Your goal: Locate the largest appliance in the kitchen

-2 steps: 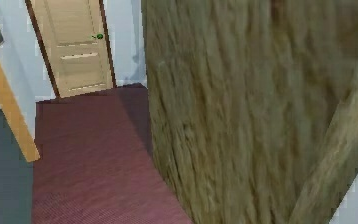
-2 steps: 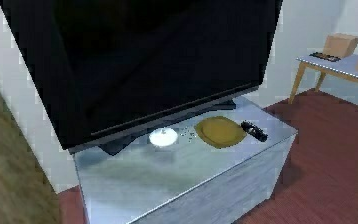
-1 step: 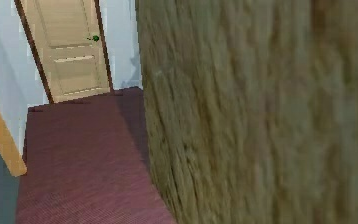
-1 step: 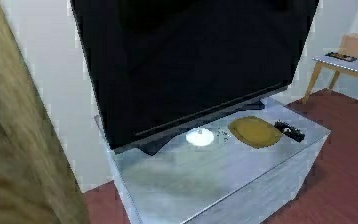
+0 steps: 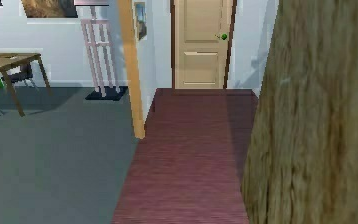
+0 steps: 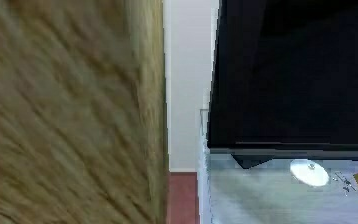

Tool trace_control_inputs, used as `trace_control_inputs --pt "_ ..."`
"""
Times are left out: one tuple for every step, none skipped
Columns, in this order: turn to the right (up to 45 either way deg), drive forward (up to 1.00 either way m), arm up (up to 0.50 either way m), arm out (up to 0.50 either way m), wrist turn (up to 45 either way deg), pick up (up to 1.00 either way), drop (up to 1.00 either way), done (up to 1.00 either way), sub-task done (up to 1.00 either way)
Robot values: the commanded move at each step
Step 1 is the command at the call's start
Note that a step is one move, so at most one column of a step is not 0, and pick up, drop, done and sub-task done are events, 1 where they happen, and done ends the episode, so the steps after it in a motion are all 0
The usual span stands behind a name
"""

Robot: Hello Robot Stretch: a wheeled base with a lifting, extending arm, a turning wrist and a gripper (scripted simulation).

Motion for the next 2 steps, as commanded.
trace_control_inputs --pt "0.0 0.35 0.0 0.0 0.0 0.0 0.0 0.0 0.0" --pt "-39.0 0.0 0.0 0.0 0.0 0.0 0.0 0.0 0.0"
